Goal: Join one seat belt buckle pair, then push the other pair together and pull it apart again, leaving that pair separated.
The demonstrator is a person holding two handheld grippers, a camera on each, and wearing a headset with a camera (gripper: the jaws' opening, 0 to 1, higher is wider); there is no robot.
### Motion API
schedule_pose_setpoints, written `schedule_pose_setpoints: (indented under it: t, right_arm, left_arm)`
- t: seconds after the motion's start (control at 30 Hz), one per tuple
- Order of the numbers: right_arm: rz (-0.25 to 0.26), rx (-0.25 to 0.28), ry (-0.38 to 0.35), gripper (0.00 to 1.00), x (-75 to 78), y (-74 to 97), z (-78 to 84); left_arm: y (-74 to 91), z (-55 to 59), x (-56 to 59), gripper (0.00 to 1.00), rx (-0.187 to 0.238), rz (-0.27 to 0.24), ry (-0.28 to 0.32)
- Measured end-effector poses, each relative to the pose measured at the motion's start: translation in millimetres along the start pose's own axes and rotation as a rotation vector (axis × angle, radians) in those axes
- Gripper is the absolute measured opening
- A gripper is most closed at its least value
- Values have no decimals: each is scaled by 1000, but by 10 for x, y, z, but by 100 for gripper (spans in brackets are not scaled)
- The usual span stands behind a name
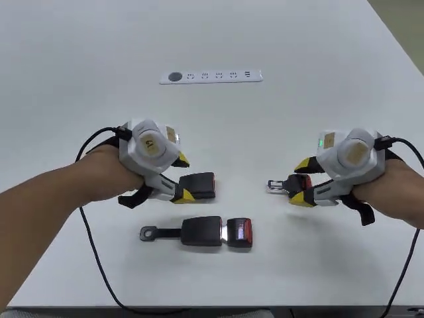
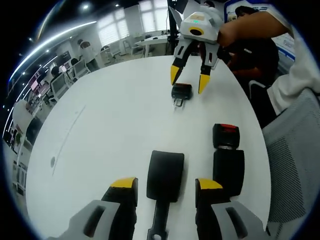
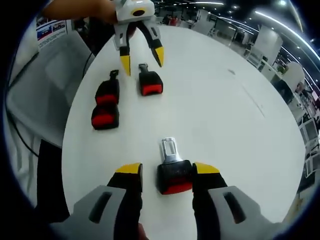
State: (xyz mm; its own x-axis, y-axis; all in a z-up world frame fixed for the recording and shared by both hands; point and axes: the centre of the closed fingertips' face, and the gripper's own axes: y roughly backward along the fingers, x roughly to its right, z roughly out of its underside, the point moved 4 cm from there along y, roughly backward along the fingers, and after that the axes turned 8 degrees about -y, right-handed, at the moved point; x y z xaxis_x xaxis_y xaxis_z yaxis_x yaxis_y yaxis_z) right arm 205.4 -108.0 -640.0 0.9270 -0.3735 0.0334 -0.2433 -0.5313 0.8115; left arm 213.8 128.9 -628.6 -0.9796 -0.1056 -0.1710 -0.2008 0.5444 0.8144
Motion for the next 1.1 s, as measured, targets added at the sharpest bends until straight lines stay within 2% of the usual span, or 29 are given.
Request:
schedule_pose_setpoints:
  t: [0.03,0.13,0.17,0.3,0.47,0.6,0.67,0.73,0.93,1.1]
  right_arm:
    - [-6,-9,0,38,-8,11,1]
    - [-4,-26,-1,39,106,-35,104]
    - [-12,-29,-2,39,98,-45,70]
    - [-35,-37,10,38,88,-97,87]
    - [-73,-29,1,35,124,-128,115]
    - [-98,-20,-4,35,177,-155,136]
    - [-114,-18,-13,35,158,-171,135]
    - [-129,-17,-23,35,148,-174,142]
    - [-132,-16,-18,34,137,-184,148]
    - [-114,-26,-11,35,145,-198,127]
  left_arm:
    - [-38,24,-28,46,-5,0,-6]
    - [-106,106,-68,44,-19,13,-10]
    - [-125,111,-57,43,-19,27,-11]
    - [-166,76,-66,41,-28,41,-17]
    - [-244,49,-51,34,-18,79,-43]
    - [-253,44,-42,34,-26,89,-62]
    - [-267,38,1,34,-35,95,-88]
    - [-258,43,-12,34,-32,97,-82]
    - [-272,42,11,34,-28,95,-81]
    - [-270,28,20,34,-30,94,-74]
